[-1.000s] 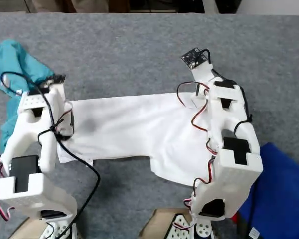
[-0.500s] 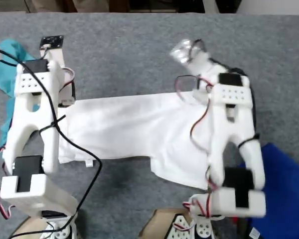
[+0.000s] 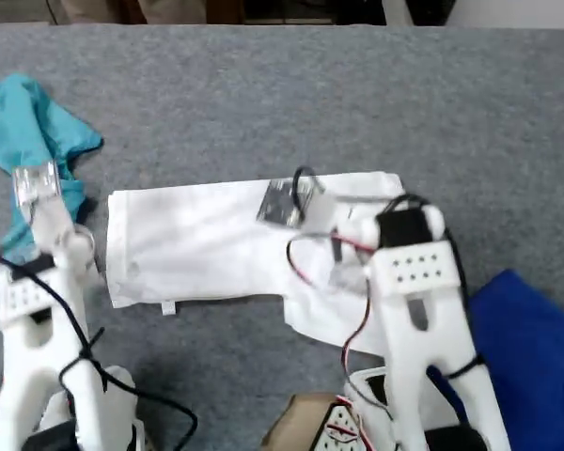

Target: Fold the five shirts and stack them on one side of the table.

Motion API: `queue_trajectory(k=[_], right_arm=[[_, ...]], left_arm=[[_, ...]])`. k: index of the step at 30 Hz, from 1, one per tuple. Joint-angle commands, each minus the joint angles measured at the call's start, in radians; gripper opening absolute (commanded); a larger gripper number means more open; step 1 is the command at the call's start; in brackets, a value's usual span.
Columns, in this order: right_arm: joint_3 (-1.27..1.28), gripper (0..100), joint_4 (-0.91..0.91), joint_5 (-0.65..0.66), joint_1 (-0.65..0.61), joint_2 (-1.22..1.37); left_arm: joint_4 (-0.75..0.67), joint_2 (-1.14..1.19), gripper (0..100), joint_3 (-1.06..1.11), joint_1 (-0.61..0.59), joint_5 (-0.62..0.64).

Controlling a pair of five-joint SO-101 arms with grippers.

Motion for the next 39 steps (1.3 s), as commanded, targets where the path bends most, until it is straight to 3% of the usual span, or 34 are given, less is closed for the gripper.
queue_trajectory(k=[1,11,20,28,39], right_arm=[[0.110,17.8,0.029,0.015,-0.073,-0.048],[0.331,22.4,-0.046,0.003,-0.163,-0.053],[0.489,22.7,-0.321,0.006,-0.171,-0.045],[0.587,22.7,-0.436,0.006,-0.159,-0.041],[0.441,20.0,-0.451,0.034,-0.157,0.274]], left_arm=[[-0.098,-0.048,2,0.074,-0.035,0.043],[-0.106,-0.041,2,0.066,-0.051,0.055],[-0.106,-0.041,2,0.069,-0.051,0.055],[-0.106,-0.041,2,0.069,-0.049,0.055],[-0.104,-0.041,2,0.080,-0.049,0.055]])
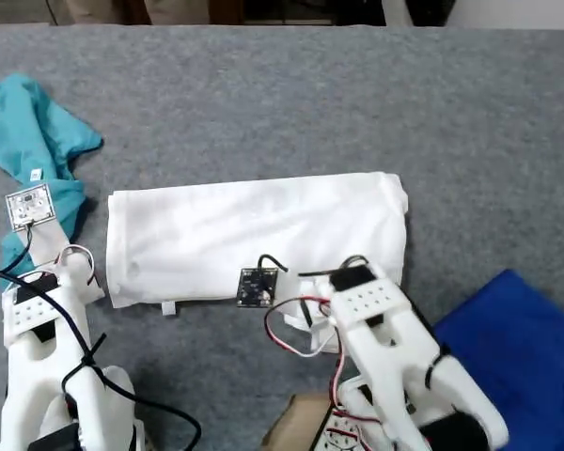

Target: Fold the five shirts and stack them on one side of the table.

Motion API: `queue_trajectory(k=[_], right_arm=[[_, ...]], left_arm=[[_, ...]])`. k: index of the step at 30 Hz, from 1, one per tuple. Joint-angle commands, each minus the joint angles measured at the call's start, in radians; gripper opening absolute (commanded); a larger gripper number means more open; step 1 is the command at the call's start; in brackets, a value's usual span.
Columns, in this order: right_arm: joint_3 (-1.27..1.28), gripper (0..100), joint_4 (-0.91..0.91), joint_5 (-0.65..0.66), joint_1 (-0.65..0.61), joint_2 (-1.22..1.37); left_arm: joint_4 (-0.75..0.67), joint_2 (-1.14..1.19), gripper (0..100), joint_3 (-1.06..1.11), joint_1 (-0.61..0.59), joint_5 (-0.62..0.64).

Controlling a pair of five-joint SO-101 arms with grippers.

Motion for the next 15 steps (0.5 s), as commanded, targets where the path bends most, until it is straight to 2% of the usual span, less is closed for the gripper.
queue_trajectory(k=[1,4,8,10,12,15], right_arm=[[-0.050,17.5,-0.011,0.018,0.001,0.134],[-0.097,10.1,0.005,0.018,0.001,0.205],[-0.134,8.4,0.020,0.018,0.005,0.255],[-0.156,7.2,0.025,0.018,0.036,0.263],[-0.176,0.5,0.023,0.018,0.077,0.266],[-0.216,0.4,0.031,0.018,0.111,0.265]], left_arm=[[-0.011,-0.024,2,0.002,-0.009,0.011],[-0.009,-0.024,2,0.003,-0.009,0.009],[-0.011,-0.024,2,0.002,-0.009,0.009],[-0.011,-0.024,2,0.003,-0.009,0.009],[-0.011,-0.024,2,0.003,-0.009,0.009],[-0.011,-0.024,2,0.003,-0.009,0.009]])
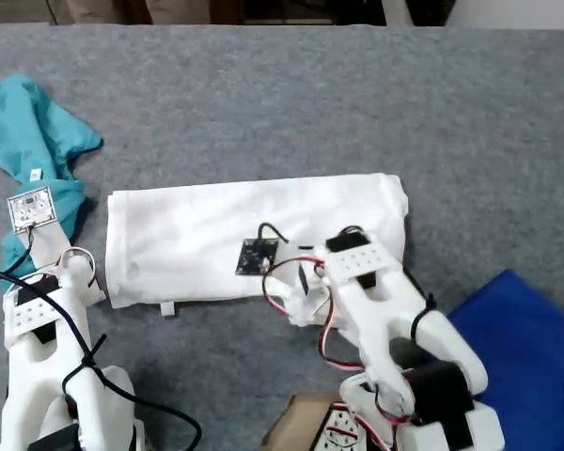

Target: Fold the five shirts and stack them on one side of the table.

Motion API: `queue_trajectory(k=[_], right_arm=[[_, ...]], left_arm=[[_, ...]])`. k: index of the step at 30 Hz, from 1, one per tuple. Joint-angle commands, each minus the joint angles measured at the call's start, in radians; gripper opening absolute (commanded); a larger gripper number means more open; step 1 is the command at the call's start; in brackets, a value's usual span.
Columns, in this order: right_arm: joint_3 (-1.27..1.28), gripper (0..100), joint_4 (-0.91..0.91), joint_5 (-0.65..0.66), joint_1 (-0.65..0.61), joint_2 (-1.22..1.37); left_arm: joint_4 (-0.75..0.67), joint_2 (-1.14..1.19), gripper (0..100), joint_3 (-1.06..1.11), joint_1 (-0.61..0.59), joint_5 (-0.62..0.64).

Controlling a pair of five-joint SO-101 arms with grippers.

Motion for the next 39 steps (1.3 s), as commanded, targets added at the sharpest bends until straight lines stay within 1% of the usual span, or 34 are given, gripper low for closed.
queue_trajectory(k=[1,4,9,17,22,25,27,33,36,39], right_arm=[[-0.038,0.3,0.041,-0.002,0.033,0.030],[-0.147,0.5,0.112,-0.048,0.027,0.038],[-0.357,0.5,0.230,-0.040,0.027,0.054],[-0.665,0.5,0.354,0.061,0.027,0.318],[-0.852,0.5,0.433,0.161,0.018,0.455],[-0.954,0.5,0.489,0.236,0.005,0.530],[-1.024,0.5,0.505,0.247,0.002,0.590],[-1.181,1.0,0.525,0.249,-0.010,0.723],[-1.237,6.5,0.563,0.249,-0.028,0.748],[-1.279,17.8,0.563,0.249,-0.031,0.751]], left_arm=[[-0.011,-0.024,2,-0.006,-0.009,0.009],[-0.011,-0.024,2,-0.006,-0.009,0.009],[-0.011,-0.024,2,-0.008,-0.009,0.009],[-0.012,-0.024,2,-0.009,-0.009,0.009],[-0.012,-0.024,2,-0.009,-0.008,0.009],[-0.014,-0.024,2,-0.005,0.025,0.006],[-0.014,-0.024,2,-0.003,0.029,-0.021],[-0.012,-0.022,2,-0.003,0.031,-0.032],[-0.012,-0.022,2,-0.003,0.034,-0.034],[-0.012,-0.022,2,-0.003,0.034,-0.034]])
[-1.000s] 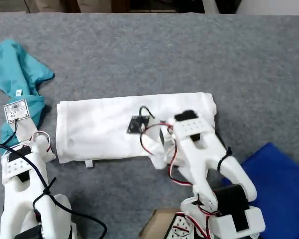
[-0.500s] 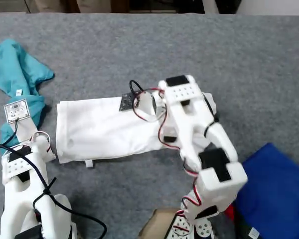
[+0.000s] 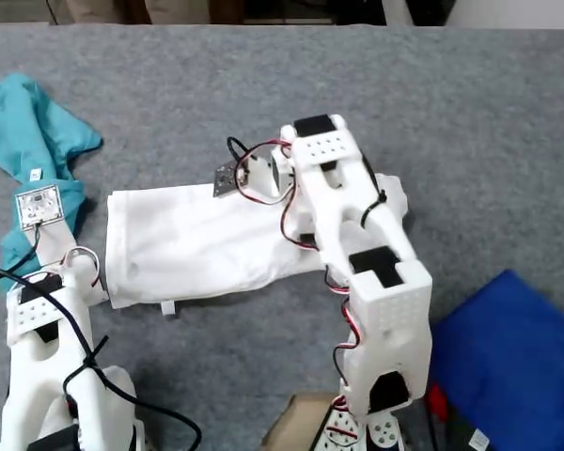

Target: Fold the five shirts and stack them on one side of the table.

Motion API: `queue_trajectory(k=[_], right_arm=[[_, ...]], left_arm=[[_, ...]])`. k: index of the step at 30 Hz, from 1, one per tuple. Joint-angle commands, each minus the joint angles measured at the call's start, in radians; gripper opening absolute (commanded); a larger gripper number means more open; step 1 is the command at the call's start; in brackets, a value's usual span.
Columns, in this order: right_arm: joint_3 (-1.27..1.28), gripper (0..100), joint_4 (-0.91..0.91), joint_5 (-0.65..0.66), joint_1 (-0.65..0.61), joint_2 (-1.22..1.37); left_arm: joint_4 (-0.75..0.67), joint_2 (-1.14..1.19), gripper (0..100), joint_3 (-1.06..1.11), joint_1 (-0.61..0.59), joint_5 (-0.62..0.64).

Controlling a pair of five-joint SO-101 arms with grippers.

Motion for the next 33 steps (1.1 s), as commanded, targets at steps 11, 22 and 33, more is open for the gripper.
queue_trajectory(k=[11,22,33], right_arm=[[-0.234,28.5,0.158,0.005,0.048,-0.008],[-0.101,1.4,0.181,-0.063,0.107,-0.219],[0.269,1.6,-0.293,-0.384,-0.044,-0.140]], left_arm=[[-0.015,-0.022,2,-0.003,0.009,-0.005],[-0.048,-0.022,2,0.012,0.009,-0.005],[-0.049,-0.022,2,0.011,0.009,-0.005]])
